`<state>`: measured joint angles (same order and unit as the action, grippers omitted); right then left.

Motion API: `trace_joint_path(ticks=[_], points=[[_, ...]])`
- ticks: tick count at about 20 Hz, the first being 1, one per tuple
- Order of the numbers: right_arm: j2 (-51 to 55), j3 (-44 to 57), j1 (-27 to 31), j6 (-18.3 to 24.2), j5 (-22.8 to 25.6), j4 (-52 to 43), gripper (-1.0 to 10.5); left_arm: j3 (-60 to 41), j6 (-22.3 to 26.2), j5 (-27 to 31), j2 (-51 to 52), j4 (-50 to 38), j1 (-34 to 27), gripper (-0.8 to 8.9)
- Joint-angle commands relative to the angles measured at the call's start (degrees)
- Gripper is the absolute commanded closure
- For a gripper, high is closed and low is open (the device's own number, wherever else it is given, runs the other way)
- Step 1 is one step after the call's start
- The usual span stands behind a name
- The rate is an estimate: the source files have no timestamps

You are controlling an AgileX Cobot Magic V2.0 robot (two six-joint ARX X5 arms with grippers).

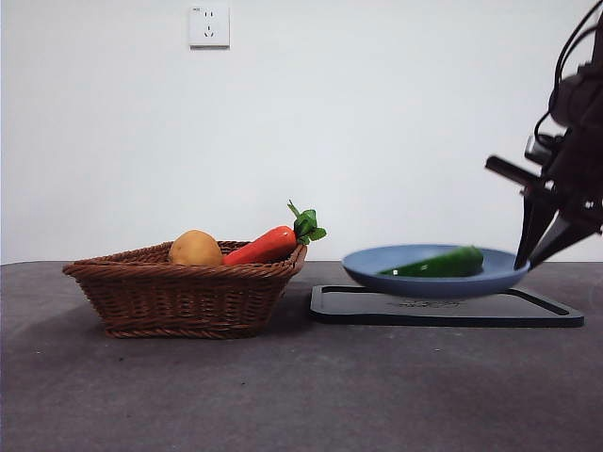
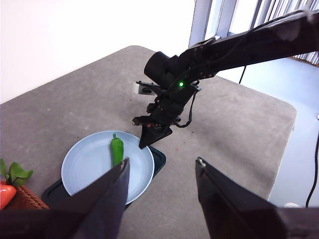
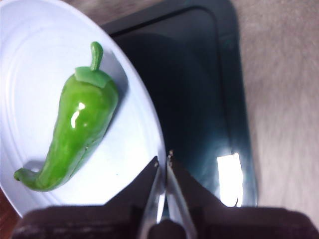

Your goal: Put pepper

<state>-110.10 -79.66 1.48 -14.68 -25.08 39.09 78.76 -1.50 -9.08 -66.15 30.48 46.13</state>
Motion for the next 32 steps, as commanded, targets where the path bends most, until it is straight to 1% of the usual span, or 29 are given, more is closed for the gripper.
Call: trace_joint_path(ticks=[1,9,13,15,16,18,20,21,23,25,27,28,30,31,32], points=[[-2.08,-1.20,-0.04,-0.48,-0.50,-0.96,9.4,1.29,0.63,0.07,-0.48,-0.09,0.24,5.79],[-4.24,-1.20,-0.04,-0.33,-0.26,-0.92,9.4,1.29,-0.02,0.07,-0.48,-0.61,0.28,5.79],[-4.07,-1.20,-0.04,-0.26,-0.24,-0.81,8.0,1.29,0.00,0.07,-0.48,-0.59,0.28,5.79],[-2.14,-1.20,0.02,-0.02,0.00,-0.87,7.9,1.29,0.00,0.07,-0.48,-0.37,0.28,5.79],[-0.42,-1.20,0.15,0.15,0.85,-0.90,7.9,1.29,0.00,0.09,-0.48,-0.26,0.28,5.79],[4.42,-1.20,0.42,0.22,3.02,-0.81,7.9,1.29,0.02,0.09,-0.48,0.00,0.28,5.79],[10.88,-1.20,0.66,0.35,2.62,0.76,7.9,1.29,0.04,0.09,-0.48,0.48,0.28,5.79],[14.51,-1.20,0.66,1.55,2.47,2.60,7.9,1.29,0.20,0.11,-0.48,0.94,0.28,5.79],[22.23,-1.20,0.07,6.21,0.94,9.16,7.9,1.29,0.22,0.09,-0.48,2.19,0.28,5.80],[29.42,-1.20,-2.32,10.80,-0.63,17.57,7.9,1.29,0.22,0.07,-0.48,3.08,0.28,5.80],[35.67,-1.20,-5.40,15.02,-0.55,26.16,7.9,1.29,0.22,0.04,-0.48,3.91,0.28,5.82],[38.21,-1.20,-6.88,16.24,-0.55,29.44,7.9,1.29,0.22,0.04,-0.48,4.37,0.28,5.82],[42.21,-1.20,-9.90,17.35,-0.55,33.73,7.9,1.29,0.22,0.04,-0.48,5.07,0.28,5.83],[43.71,-1.20,-11.34,17.35,-0.52,35.19,8.0,1.29,0.20,0.00,-0.48,5.49,0.28,5.84],[45.00,-1.20,-12.63,17.42,-0.52,36.57,8.3,1.29,0.20,-0.02,-0.48,6.10,0.28,6.07]])
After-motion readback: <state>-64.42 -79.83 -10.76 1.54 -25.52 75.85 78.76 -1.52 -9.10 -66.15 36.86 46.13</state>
